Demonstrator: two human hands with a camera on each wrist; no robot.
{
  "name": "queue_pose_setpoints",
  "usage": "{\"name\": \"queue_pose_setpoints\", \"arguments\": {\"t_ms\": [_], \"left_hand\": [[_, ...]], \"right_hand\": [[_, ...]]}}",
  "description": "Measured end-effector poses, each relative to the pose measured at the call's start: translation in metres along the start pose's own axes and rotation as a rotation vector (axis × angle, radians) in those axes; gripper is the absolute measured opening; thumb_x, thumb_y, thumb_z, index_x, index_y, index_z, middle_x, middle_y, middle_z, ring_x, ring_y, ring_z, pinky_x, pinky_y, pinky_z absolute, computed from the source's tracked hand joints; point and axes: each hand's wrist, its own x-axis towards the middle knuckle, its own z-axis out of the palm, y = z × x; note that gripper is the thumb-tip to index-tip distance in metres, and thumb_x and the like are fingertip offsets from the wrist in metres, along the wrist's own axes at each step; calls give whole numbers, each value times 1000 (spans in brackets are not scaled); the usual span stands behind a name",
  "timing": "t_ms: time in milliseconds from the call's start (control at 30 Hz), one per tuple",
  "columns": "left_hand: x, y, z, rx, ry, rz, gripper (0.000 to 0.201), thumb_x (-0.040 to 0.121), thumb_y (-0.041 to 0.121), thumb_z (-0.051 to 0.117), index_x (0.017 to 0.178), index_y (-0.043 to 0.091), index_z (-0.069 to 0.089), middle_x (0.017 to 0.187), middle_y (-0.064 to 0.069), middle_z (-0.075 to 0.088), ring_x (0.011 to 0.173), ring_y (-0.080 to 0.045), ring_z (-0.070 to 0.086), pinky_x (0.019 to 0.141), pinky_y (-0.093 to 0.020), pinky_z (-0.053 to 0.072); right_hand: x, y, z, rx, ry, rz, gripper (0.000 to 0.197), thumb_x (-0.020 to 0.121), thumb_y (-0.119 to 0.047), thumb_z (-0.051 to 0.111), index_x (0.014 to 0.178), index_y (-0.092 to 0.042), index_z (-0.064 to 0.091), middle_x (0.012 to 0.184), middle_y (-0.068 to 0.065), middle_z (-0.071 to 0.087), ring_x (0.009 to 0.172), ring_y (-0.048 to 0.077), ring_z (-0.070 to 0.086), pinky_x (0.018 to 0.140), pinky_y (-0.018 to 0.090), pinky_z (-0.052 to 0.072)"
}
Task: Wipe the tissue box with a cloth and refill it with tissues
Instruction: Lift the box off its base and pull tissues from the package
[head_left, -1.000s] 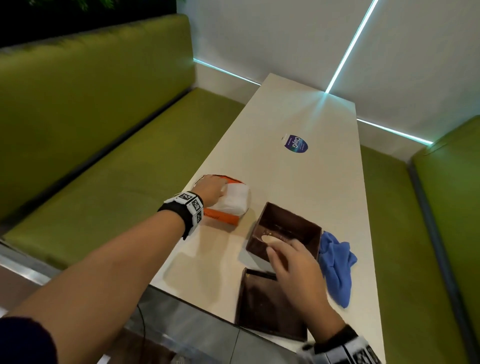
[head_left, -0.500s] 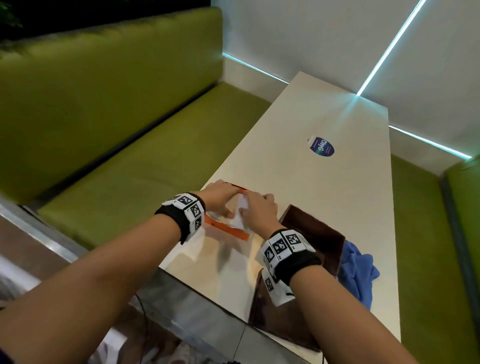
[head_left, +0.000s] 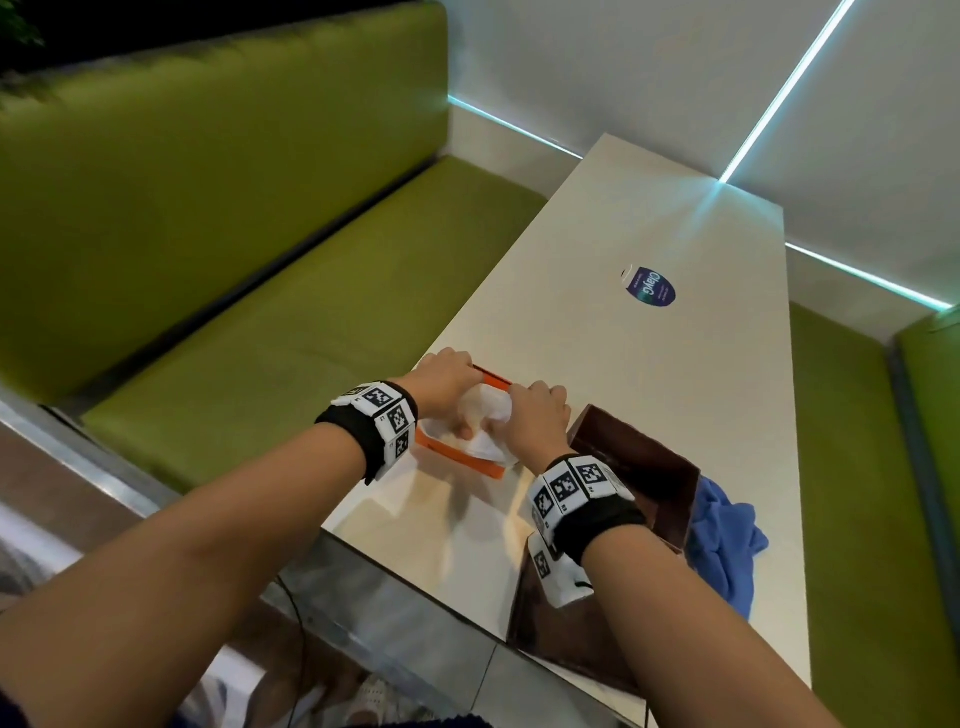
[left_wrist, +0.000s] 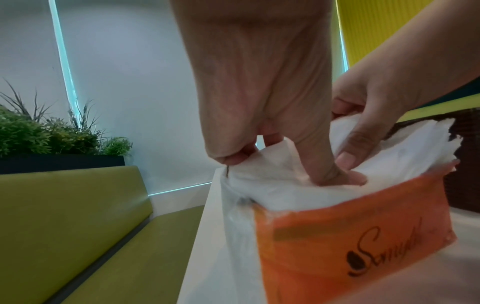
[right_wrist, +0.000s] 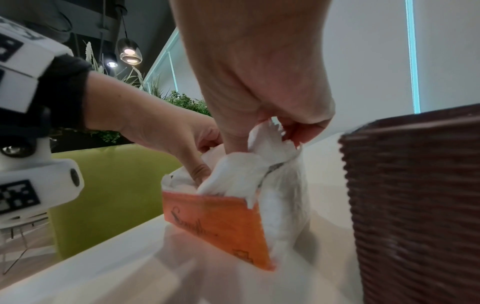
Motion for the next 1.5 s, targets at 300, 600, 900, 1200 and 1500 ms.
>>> {"name": "queue_pose_setpoints", "arguments": {"t_ms": [300, 600, 900, 1200, 1500], "left_hand": [[-9, -10, -18, -35, -1, -1, 61, 60, 61, 79, 103, 24, 59, 105, 3, 58, 106, -21, 52, 80, -34, 37], [-19, -25, -35, -705, 51, -18, 56, 66, 22, 88, 110, 25, 53, 101, 1, 59, 93, -18, 55, 65, -20, 42], [-31, -20, -59, -1412, 228, -33, 76, 71, 13, 85, 135, 25, 46, 118, -11, 60, 103, -25, 64, 86, -36, 58], [-38, 8, -64, -1740, 51, -4, 41, 90, 20, 67, 129, 17, 54, 113, -2, 71, 102, -19, 68, 83, -33, 58], [-36, 43, -92, -1843, 250, 85, 32, 92, 8, 62, 124, 4, 58, 103, -5, 74, 87, -17, 73, 74, -28, 59]], "right_hand": [[-3, 7, -2, 278, -39, -27, 33, 83, -35, 64, 108, -17, 52, 105, 8, 64, 104, 30, 54, 88, 42, 46], [-16, 14, -16, 1088, 26, 147, 63, 70, -25, 80, 122, -13, 47, 105, 0, 62, 98, 19, 63, 82, 35, 55], [-28, 18, -41, 1691, -11, 78, 32, 86, -13, 70, 115, -1, 64, 106, 14, 73, 95, 25, 71, 76, 33, 58], [-38, 24, -68, 1901, -74, 104, 38, 95, -20, 58, 131, -6, 55, 126, 16, 65, 114, 30, 63, 95, 43, 53], [-58, 51, -87, 2017, -60, 97, 49, 96, -43, 51, 135, -15, 52, 129, 6, 64, 120, 22, 59, 106, 37, 43]]}}
